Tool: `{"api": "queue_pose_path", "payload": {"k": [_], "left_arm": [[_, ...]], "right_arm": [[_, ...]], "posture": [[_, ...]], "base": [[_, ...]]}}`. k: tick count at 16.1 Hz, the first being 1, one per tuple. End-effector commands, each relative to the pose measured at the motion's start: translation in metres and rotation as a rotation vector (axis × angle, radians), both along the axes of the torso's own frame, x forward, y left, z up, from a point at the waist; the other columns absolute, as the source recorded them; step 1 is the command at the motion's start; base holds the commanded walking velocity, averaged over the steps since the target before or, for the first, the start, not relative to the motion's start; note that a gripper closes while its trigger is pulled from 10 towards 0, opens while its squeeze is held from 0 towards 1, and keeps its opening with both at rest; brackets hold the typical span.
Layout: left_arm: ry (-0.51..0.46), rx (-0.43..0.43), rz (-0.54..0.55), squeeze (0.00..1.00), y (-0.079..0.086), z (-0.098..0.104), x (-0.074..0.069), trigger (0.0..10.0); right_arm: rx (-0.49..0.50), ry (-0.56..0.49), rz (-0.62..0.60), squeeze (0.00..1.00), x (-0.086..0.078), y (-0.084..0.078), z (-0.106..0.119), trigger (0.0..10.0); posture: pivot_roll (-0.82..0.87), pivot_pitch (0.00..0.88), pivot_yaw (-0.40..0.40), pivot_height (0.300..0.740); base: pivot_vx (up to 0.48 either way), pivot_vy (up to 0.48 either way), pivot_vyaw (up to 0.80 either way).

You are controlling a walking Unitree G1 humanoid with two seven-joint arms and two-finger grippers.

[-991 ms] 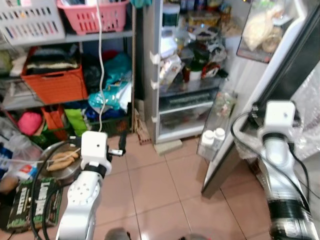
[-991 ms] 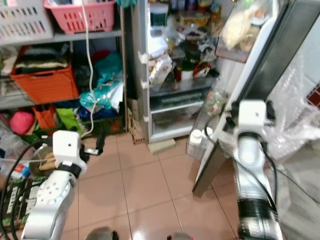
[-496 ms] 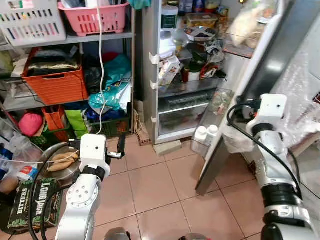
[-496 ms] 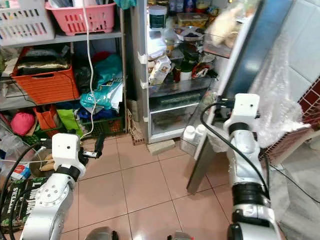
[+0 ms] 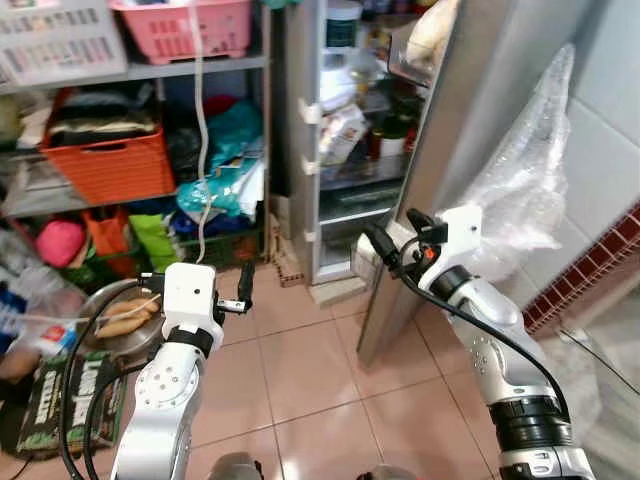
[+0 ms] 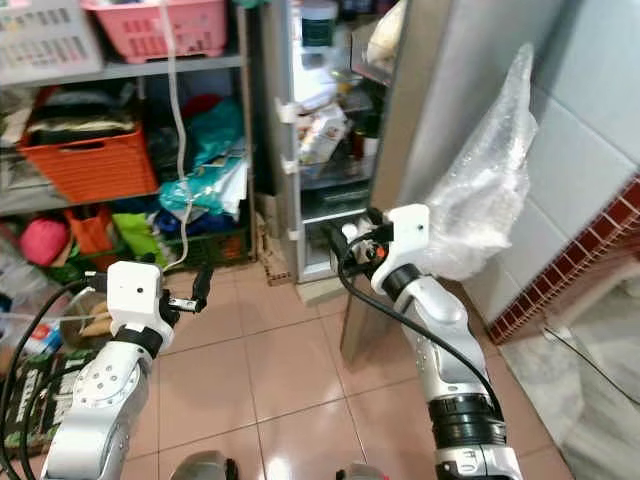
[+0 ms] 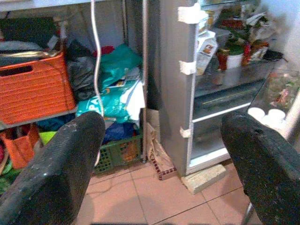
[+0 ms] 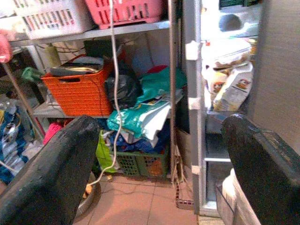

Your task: Restocking fridge

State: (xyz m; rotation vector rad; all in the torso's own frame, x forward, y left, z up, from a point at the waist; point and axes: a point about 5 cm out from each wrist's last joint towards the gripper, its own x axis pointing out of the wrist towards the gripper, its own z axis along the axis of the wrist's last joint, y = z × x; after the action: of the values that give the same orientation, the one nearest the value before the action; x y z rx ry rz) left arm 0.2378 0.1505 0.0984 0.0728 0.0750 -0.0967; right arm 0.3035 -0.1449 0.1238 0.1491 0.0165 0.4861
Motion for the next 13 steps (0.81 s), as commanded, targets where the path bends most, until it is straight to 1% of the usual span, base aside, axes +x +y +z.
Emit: {"api": "queue_pose_path", "payload": {"k": [1,2,3,6,7,10,13], "left_arm": [[0.004,0.007,-0.001,0.0,0.0,0.0,0.0,10.0],[0.004,0.006,0.0,0.0,0.0,0.0,0.0,10.0],[0.006,0.004,0.0,0.0,0.0,0.0,0.0,10.0],[0.009,0.002,-0.003,0.0,-0.001,-0.001,0.0,10.0],[0.009,0.001,-0.005,0.0,-0.002,-0.001,0.0,10.0],[0.008,-0.002,-0.006,0.0,-0.003,-0.002,0.0,10.0],[0.008,-0.002,-0.002,0.0,-0.003,-0.002,0.0,10.0]], "right_arm": [[-0.054,-0.041,-0.052,0.0,0.002,-0.006,0.005,10.0],[-0.073,-0.06,-0.106,0.0,0.004,-0.011,0.008,10.0],[-0.094,-0.089,-0.188,0.0,0.009,-0.019,0.014,10.0],[-0.132,-0.132,-0.267,0.0,0.012,-0.027,0.023,10.0],[-0.155,-0.16,-0.32,0.0,0.015,-0.032,0.028,10.0],[-0.19,-0.163,-0.372,0.0,0.016,-0.039,0.026,10.0],[-0.203,-0.154,-0.38,0.0,0.014,-0.038,0.02,10.0]], "posture": [[0.12,0.0,-0.01,0.74],[0.12,0.0,-0.01,0.74],[0.12,0.0,-0.011,0.74],[0.11,0.0,-0.011,0.74],[0.11,0.0,-0.012,0.74],[0.11,0.0,-0.016,0.74],[0.11,0.0,-0.016,0.74]], "base": [[0.0,0.0,0.0],[0.0,0.0,0.0],[0.0,0.0,0.0],[0.0,0.0,0.0],[0.0,0.0,0.0],[0.0,0.0,0.0],[0.0,0.0,0.0]]}}
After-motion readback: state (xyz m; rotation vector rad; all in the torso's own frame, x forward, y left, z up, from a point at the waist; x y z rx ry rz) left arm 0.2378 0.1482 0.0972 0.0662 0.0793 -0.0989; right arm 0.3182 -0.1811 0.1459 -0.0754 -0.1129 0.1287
